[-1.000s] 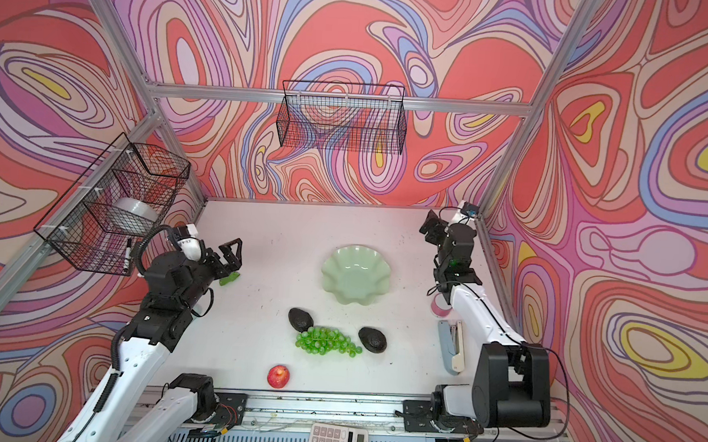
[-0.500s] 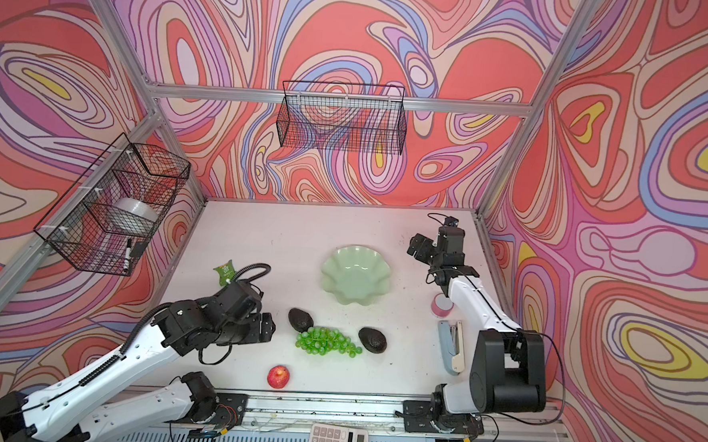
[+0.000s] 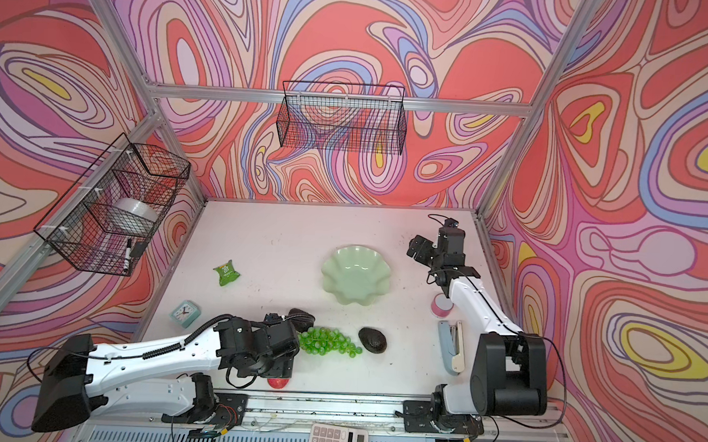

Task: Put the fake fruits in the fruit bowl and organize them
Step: 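Reach the left gripper down to the red apple and grasp it, then carry the apple with the left gripper and release it in the green bowl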

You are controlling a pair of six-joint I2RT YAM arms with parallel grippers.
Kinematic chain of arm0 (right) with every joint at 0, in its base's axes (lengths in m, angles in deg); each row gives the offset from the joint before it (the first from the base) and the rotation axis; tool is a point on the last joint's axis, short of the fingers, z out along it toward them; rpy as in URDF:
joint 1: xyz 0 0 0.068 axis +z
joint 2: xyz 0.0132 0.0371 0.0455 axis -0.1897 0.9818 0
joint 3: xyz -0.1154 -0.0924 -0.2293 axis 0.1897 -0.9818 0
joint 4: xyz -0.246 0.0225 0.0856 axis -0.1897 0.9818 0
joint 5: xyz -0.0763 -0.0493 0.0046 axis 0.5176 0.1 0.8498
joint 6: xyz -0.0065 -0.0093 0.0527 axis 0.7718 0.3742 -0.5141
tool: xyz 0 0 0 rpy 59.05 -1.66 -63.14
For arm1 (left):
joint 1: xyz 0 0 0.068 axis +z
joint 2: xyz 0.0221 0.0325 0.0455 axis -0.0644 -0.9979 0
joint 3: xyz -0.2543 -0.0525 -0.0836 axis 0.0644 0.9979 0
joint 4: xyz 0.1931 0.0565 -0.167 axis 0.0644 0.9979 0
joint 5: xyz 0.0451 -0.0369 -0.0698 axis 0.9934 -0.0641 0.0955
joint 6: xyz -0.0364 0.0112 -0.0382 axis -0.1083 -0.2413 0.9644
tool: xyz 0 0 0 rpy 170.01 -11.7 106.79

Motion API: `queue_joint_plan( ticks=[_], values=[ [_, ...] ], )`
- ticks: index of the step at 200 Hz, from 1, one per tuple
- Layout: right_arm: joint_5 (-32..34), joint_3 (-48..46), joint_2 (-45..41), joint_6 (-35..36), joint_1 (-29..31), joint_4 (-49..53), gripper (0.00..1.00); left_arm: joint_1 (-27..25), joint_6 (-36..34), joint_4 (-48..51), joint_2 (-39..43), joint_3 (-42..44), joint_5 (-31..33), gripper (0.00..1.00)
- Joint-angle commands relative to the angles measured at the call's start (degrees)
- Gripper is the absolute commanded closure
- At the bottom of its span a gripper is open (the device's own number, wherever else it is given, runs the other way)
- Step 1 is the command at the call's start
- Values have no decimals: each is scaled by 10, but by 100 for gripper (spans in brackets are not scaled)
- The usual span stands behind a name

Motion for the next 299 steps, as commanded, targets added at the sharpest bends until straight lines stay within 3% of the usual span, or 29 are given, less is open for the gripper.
queue_joint_plan(
  ticks=[1, 63, 96, 130, 163, 191, 206, 242, 299],
  values=[
    [-2, -11, -20, -3, 1, 9, 2, -2, 25, -23, -5, 19, -21, 10],
    [0, -29, -35, -2, 1, 7, 2, -2, 41, -55, -13, 61, -66, 19],
    [-6, -33, -35, -4, 1, 5, 2, -2, 34, -52, -28, 61, -54, 38],
    [-6, -34, -39, -2, 1, 6, 2, -2, 23, -44, -23, 46, -33, 49],
    [-9, -34, -38, -1, 1, 8, 2, 8, -34, 18, -1, -42, 45, 53],
    [-1, -32, -34, 2, 1, 24, 3, 94, -137, -44, -14, -122, 42, 54],
    [2, -33, -38, 5, 0, 31, 3, 134, -202, -98, -57, -174, 27, 54],
    [3, -31, -69, 10, 1, 54, 3, 199, -342, -139, -251, -368, -14, 54],
    [-2, -23, -120, 26, 1, 130, 4, 242, -419, -94, -522, -639, -77, 55]
  ],
)
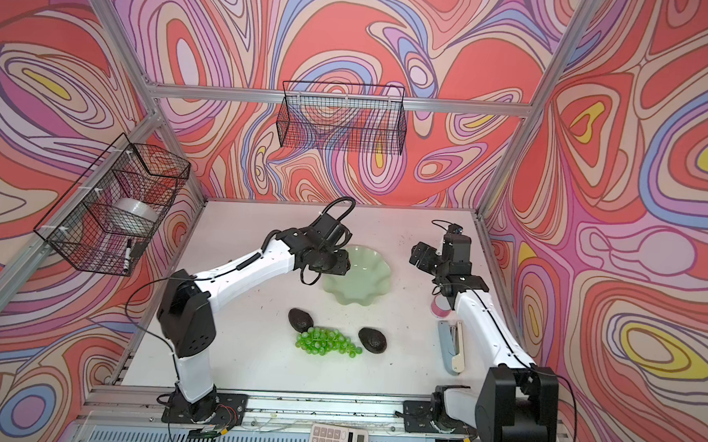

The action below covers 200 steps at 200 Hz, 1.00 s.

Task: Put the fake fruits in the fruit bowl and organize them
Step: 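Carry the apple with the left gripper and release it in the green bowl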

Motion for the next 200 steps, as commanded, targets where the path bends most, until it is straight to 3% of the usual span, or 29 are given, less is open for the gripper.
queue_joint_plan(
  ticks=[1, 41, 86, 149, 200],
  values=[
    [3, 5, -26, 15, 1, 51, 4, 8, -55, 35, -76, -71, -33, 55],
    [10, 8, -53, 28, 1, 90, 5, 8, -51, 53, -174, -153, -25, 58],
    [-24, -6, -70, 22, 2, 112, 7, 8, -28, 51, -216, -170, -23, 57],
    [-71, -45, -125, 13, 19, 145, 11, 8, -16, 62, -246, -175, -24, 48],
    [-63, -48, -144, 15, 86, 190, 14, 8, -7, 41, -232, -168, -31, 34]
  ],
)
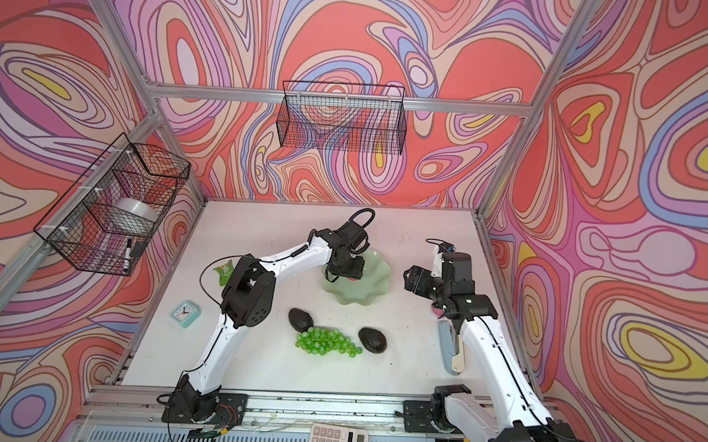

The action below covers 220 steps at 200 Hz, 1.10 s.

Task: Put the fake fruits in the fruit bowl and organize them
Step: 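Carry the apple with the left gripper and release it in the green bowl, then grasp the avocado beside the grapes with the right gripper while the left gripper withdraws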

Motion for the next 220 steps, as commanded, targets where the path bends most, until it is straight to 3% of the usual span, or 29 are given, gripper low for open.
queue_joint_plan(
  ticks=[1, 27, 52, 100, 134, 166, 220],
  values=[
    [-1, -6, -14, -1, 39, 30, 14, 0, 12, 1, 0, -4, -7, 34],
    [17, -5, -22, -13, 127, 52, 16, 0, 19, -26, 29, 6, -19, 25],
    [52, -24, -41, -55, 215, 80, 17, 0, 29, -96, 102, 70, -12, 23],
    [128, -60, -54, -103, 352, 126, 20, 15, 31, -218, 281, 219, 60, 18],
    [226, -46, 21, -137, 454, 145, 19, 37, 9, -281, 410, 331, 122, 14],
    [272, -34, 111, -149, 485, 127, 19, 74, -7, -317, 528, 436, 148, 8],
    [310, -34, 181, -157, 486, 76, 21, 131, -21, -291, 685, 560, 209, 1]
  ],
)
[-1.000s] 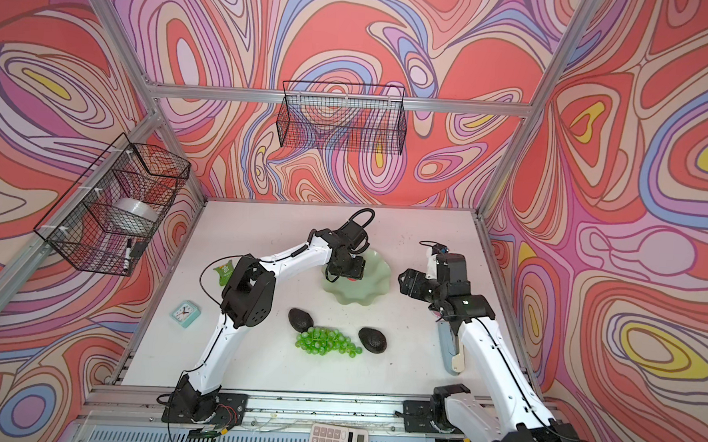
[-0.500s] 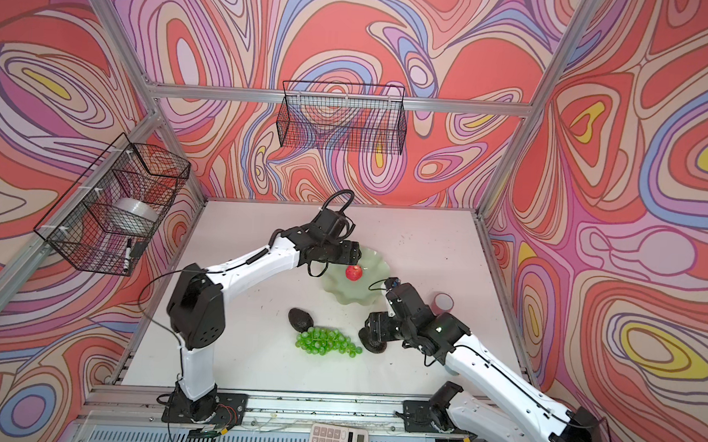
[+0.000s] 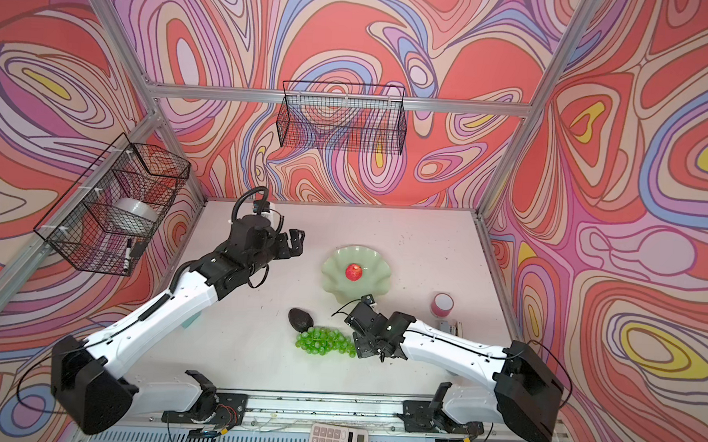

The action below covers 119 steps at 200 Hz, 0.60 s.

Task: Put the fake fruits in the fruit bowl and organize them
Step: 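Grasp the avocado beside the grapes with the right gripper while the left gripper withdraws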

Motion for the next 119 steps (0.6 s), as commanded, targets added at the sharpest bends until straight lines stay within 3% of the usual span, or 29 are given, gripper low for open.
queue_joint_plan(
  ticks=[1, 29, 64, 91, 119],
  values=[
    [47, 12, 26, -20, 4, -28, 21, 21, -9, -1, 51, 39, 42, 1],
    [47, 2, 49, -23, 3, -53, 27, 48, 10, 0, 92, 84, 42, 1],
    [43, 2, 39, -42, 3, -40, 42, 67, 13, 15, 97, 90, 37, 1],
    [48, 4, -33, -90, 3, 10, 51, 72, 11, 15, 93, 90, 38, 0],
    [58, 22, -132, -120, 3, 65, 53, 78, 12, 14, 88, 98, 40, 0]
  ],
)
